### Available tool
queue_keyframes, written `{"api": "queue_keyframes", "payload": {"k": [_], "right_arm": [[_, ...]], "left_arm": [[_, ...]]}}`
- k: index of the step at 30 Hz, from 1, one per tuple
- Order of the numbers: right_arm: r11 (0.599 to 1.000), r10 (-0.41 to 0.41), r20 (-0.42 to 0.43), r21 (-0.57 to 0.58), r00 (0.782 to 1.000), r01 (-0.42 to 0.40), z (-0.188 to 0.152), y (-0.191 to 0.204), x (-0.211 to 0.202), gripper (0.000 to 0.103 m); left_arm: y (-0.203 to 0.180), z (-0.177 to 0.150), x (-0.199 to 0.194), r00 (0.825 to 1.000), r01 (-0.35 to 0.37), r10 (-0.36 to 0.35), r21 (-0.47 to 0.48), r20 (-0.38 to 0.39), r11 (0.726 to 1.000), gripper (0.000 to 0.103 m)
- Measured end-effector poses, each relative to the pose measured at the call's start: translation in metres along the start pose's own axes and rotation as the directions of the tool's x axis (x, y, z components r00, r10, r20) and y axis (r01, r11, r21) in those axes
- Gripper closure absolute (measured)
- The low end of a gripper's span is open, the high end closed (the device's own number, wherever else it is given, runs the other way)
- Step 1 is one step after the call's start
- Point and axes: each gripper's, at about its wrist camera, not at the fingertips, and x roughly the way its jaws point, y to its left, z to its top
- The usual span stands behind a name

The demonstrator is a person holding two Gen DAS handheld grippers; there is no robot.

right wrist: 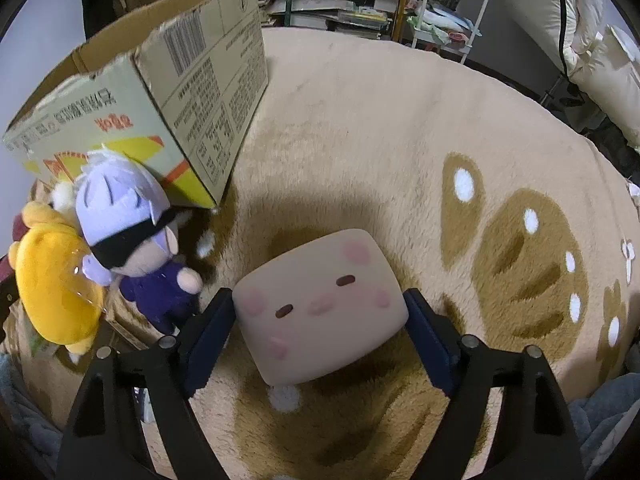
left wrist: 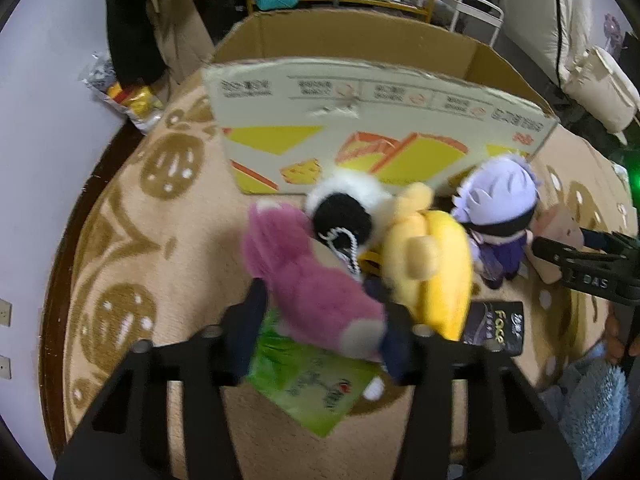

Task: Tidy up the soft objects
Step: 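Grasp the pink plush with the left tool while the right tool grasps the pink pig cushion, then lift the pink plush with the left tool while the right tool lifts the pig cushion toward the box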

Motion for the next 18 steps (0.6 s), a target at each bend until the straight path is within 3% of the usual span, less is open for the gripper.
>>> {"api": "queue_keyframes", "payload": {"k": [10, 18], "right_arm": [[1.0, -0.024, -0.015, -0.015, 1.0, 0.024, -0.01, 0.007, -0.002, 0.036], [1.0, -0.019, -0.002, -0.009, 1.0, 0.019, -0.012, 0.005, -0.012, 0.043]], "left_arm": [[-0.008, -0.006, -0.007, 0.999, -0.016, 0.015, 0.037, 0.028, 0.999, 0.064], [-0.007, -0.007, -0.02, 0.996, -0.024, 0.02, 0.039, 0.082, 0.999, 0.066]]}}
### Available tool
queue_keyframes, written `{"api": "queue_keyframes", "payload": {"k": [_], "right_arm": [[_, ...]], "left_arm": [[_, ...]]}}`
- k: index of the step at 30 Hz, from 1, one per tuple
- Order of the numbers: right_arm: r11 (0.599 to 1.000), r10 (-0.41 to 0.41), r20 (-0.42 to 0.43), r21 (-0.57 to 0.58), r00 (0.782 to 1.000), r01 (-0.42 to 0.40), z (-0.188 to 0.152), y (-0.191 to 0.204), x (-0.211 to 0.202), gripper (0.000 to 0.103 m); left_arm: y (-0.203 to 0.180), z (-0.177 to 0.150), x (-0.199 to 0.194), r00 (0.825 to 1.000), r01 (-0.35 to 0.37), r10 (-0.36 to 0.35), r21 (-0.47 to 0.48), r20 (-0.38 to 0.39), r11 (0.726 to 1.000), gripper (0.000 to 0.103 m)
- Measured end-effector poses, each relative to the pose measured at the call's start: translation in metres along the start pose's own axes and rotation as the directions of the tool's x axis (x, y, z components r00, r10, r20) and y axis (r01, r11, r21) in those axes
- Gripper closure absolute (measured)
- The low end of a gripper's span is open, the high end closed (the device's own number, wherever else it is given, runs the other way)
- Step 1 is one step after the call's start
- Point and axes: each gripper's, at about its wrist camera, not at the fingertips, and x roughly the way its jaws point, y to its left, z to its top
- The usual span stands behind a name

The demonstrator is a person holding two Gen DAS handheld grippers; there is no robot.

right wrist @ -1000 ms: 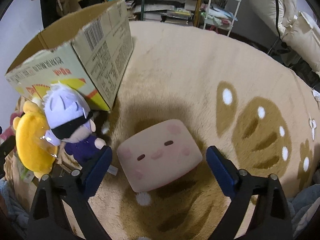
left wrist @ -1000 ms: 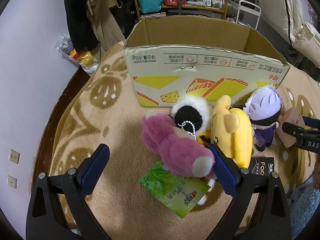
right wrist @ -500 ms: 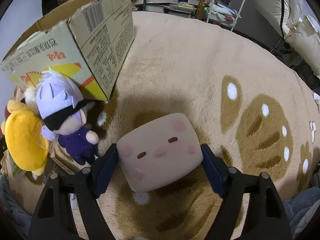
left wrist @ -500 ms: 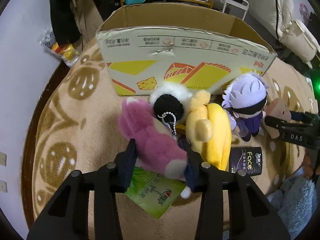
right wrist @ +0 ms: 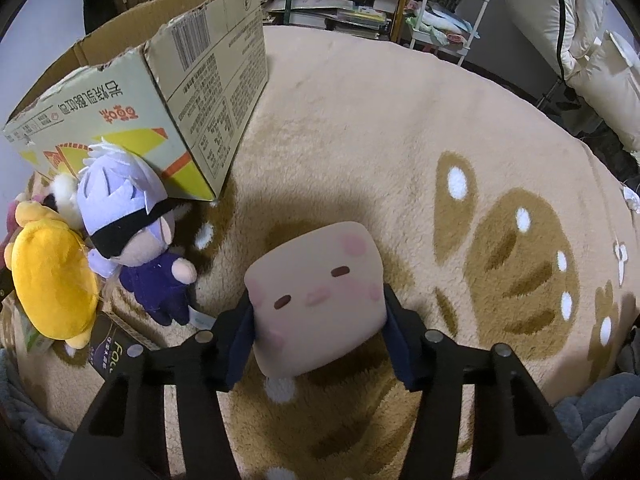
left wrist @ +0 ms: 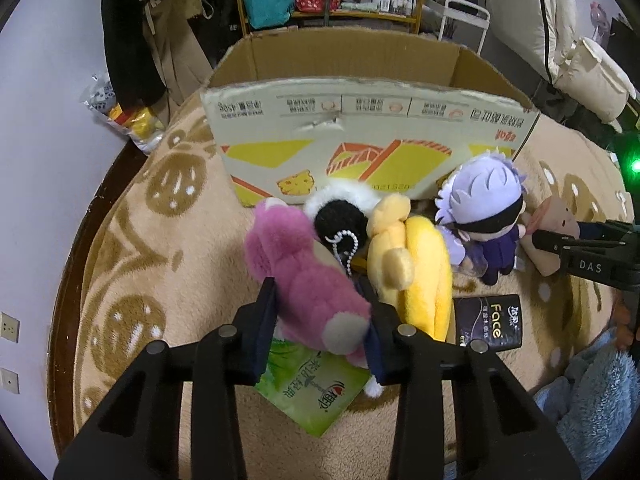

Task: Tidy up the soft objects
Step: 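Lift the pink plush with the left tool while the right tool lifts the pig cushion toward the box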

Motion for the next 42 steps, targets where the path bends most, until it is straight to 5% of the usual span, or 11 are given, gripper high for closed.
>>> {"api": "queue_keyframes", "payload": {"k": [19, 28, 35, 42], "right_arm": [[0.999, 0.039, 0.198, -0.015, 0.98, -0.037, -0.011, 0.008, -0.061, 0.044], [0.997, 0.07, 0.368, -0.057, 0.927, -0.053, -0.018, 0.021, -0.108, 0.045], [0.994, 0.095, 0.458, -0.093, 0.884, -0.058, -0.02, 0.034, -0.136, 0.045], [0.992, 0.12, 0.511, -0.097, 0.851, -0.082, -0.011, 0.039, -0.156, 0.044]], "left_arm": [[-0.004, -0.01, -0.061, 0.982, -0.038, 0.033, 0.019, 0.185, 0.999, 0.067], [-0.01, -0.013, -0.09, 0.953, -0.075, 0.057, 0.049, 0.299, 0.996, 0.067], [-0.009, -0.015, -0.117, 0.908, -0.099, 0.076, 0.035, 0.412, 0.995, 0.067], [-0.016, 0.007, -0.142, 0.894, -0.081, 0.062, 0.023, 0.444, 0.996, 0.067]]}}
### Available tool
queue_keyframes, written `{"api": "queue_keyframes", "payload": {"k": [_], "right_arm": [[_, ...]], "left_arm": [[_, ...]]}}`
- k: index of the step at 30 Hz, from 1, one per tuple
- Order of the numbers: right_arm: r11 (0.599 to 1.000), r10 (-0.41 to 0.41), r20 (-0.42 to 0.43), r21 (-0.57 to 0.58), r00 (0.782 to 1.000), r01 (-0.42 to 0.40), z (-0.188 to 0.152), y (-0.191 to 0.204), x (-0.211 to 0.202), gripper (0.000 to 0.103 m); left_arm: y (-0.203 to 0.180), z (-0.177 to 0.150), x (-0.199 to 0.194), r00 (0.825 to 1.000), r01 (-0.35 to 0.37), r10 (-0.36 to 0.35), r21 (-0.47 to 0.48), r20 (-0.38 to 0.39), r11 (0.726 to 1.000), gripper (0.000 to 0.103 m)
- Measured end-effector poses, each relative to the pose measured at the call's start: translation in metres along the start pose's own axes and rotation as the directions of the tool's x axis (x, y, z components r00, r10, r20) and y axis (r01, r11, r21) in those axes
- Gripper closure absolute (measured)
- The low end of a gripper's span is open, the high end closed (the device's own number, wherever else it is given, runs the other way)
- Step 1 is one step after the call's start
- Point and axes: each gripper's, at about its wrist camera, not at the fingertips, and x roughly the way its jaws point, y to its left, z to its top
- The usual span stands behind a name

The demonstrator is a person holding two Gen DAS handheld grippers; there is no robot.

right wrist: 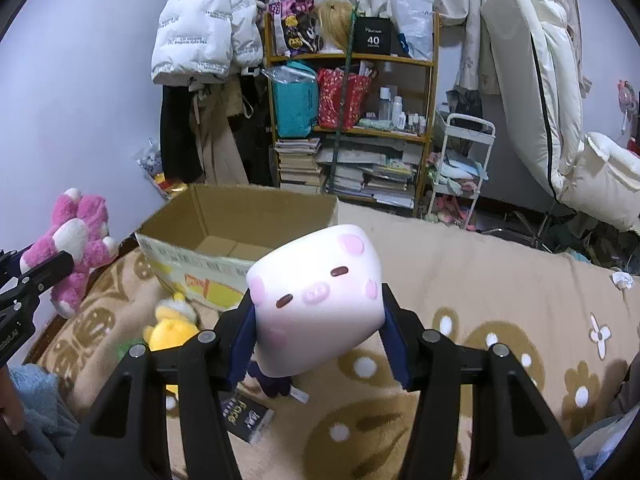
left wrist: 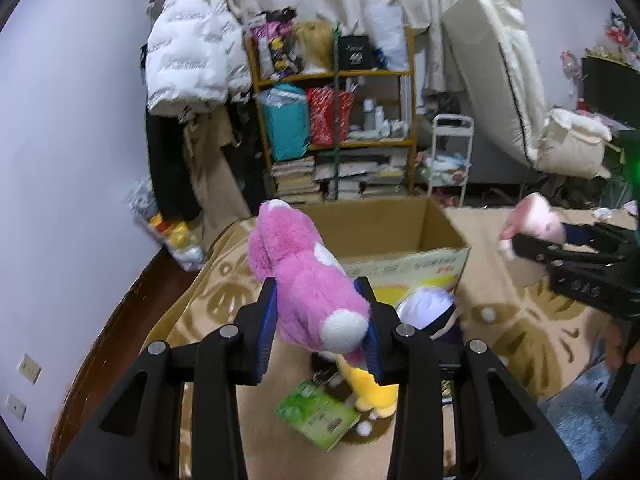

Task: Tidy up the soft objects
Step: 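Lift the pink plush with the left tool while the right tool lifts the pig cushion toward the box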

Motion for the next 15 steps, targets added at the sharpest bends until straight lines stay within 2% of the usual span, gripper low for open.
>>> {"api": "queue_keyframes", "payload": {"k": [5, 8, 15], "right_arm": [[1.0, 0.023, 0.039, 0.004, 0.999, -0.023, 0.018, 0.004, -0.004, 0.044], [1.0, 0.027, 0.068, -0.008, 0.997, -0.027, 0.031, 0.008, -0.005, 0.044], [0.999, 0.023, 0.116, -0.028, 0.993, -0.02, 0.064, 0.015, 0.007, 0.044]], "left_arm": [[-0.01, 0.024, -0.01, 0.998, -0.008, 0.004, 0.057, 0.063, 0.998, 0.067], [-0.011, 0.042, -0.012, 0.995, 0.002, -0.008, 0.059, 0.099, 0.998, 0.067], [-0.008, 0.077, -0.004, 0.981, -0.024, 0.012, 0.058, 0.192, 0.998, 0.066]]}}
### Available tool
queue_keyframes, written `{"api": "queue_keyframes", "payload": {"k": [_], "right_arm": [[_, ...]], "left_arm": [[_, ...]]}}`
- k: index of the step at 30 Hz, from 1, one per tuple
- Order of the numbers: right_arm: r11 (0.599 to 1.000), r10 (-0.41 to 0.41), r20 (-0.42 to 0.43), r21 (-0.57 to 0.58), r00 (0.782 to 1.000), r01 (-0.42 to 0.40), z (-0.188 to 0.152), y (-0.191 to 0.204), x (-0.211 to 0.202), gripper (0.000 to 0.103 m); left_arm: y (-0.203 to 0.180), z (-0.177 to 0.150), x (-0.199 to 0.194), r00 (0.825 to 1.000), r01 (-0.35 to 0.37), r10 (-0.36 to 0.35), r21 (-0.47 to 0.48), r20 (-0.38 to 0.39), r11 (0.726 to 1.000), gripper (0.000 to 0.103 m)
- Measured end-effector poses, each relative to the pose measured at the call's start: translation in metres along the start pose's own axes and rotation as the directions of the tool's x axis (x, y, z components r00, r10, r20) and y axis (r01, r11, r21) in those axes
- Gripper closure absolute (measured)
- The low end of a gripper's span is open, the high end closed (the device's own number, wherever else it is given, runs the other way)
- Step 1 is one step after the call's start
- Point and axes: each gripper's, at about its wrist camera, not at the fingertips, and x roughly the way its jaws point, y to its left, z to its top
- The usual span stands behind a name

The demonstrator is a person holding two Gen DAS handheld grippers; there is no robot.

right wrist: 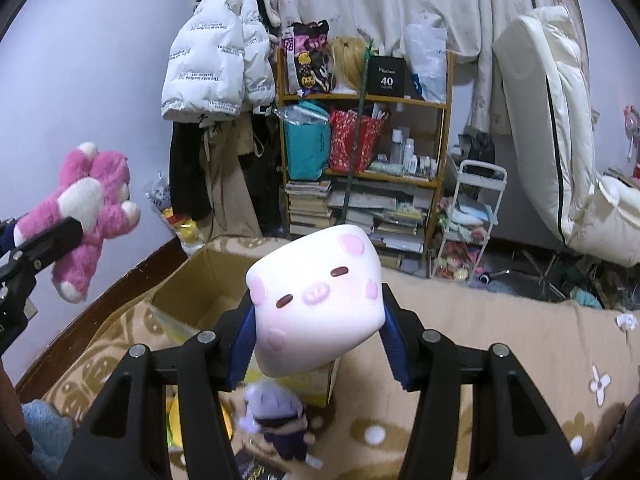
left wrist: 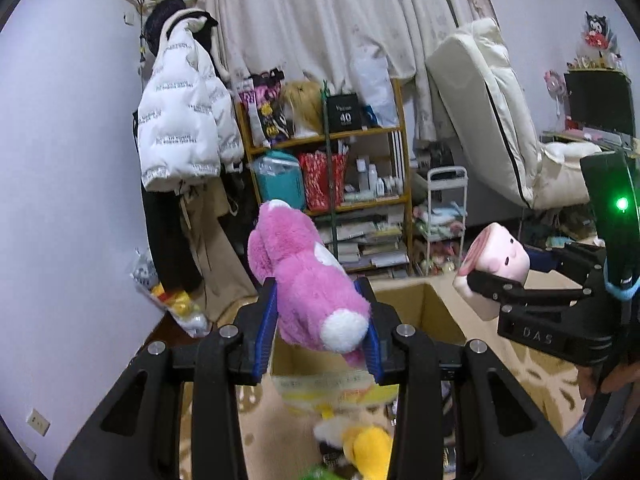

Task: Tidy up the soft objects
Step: 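Lift the pink plush with the left tool while the right tool lifts the pig cushion toward the box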

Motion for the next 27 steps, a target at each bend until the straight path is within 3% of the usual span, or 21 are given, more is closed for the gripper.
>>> {"api": "queue_keyframes", "payload": {"k": [3, 12, 17, 20, 27], "right_arm": [[1.0, 0.006, 0.013, -0.01, 1.0, -0.006, 0.011, 0.002, 0.011, 0.044], [0.998, 0.06, 0.029, -0.003, 0.998, -0.06, 0.018, 0.006, 0.044, 0.042], [0.997, 0.077, 0.004, 0.005, 0.997, -0.077, 0.009, 0.008, 0.064, 0.041], [0.997, 0.081, -0.021, 0.003, 0.996, -0.081, 0.002, 0.007, 0.079, 0.041], [0.991, 0.127, -0.094, 0.062, 0.988, -0.121, -0.014, -0.004, 0.106, 0.037]], "left_arm": [[0.0, 0.004, 0.017, 1.0, -0.014, 0.014, 0.013, 0.015, 1.0, 0.066], [0.011, -0.016, 0.068, 0.999, -0.013, 0.013, 0.002, -0.049, 1.0, 0.066], [0.015, -0.031, 0.092, 0.996, 0.003, -0.005, -0.019, -0.092, 1.0, 0.068], [0.016, -0.039, 0.111, 0.989, 0.037, -0.042, -0.035, -0.138, 0.999, 0.075], [0.03, -0.06, 0.136, 0.974, 0.01, -0.033, -0.104, -0.223, 0.995, 0.074]]}}
